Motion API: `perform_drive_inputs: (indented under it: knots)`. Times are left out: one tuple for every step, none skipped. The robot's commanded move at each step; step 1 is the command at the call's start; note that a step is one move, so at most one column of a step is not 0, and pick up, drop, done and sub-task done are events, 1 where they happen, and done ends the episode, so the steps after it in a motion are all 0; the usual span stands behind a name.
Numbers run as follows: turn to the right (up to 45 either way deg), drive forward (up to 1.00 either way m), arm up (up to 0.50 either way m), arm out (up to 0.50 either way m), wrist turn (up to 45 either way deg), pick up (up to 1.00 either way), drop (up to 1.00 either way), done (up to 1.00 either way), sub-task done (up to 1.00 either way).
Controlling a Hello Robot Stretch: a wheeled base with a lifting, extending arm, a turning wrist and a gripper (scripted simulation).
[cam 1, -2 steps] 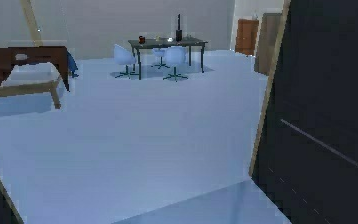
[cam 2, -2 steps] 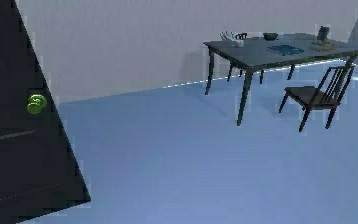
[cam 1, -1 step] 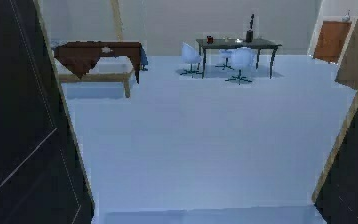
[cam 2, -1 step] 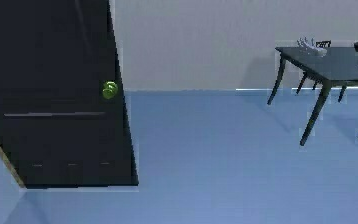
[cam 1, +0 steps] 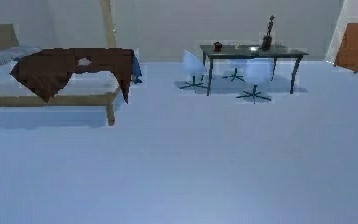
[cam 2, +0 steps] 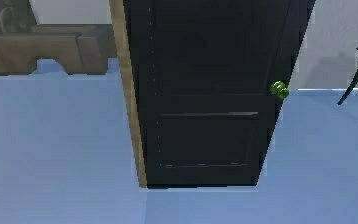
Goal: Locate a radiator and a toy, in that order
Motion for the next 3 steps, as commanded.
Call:
perform_drive_inputs:
  knots:
    - [-6.0,0.0,0.0,0.0,0.0,0.0,0.0,0.0,0.0]
    - [0.0,0.45,0.0,0.0,0.0,0.0,0.0,0.0,0.0]
    - [0.0,1.0,0.0,0.0,0.0,0.0,0.0,0.0,0.0]
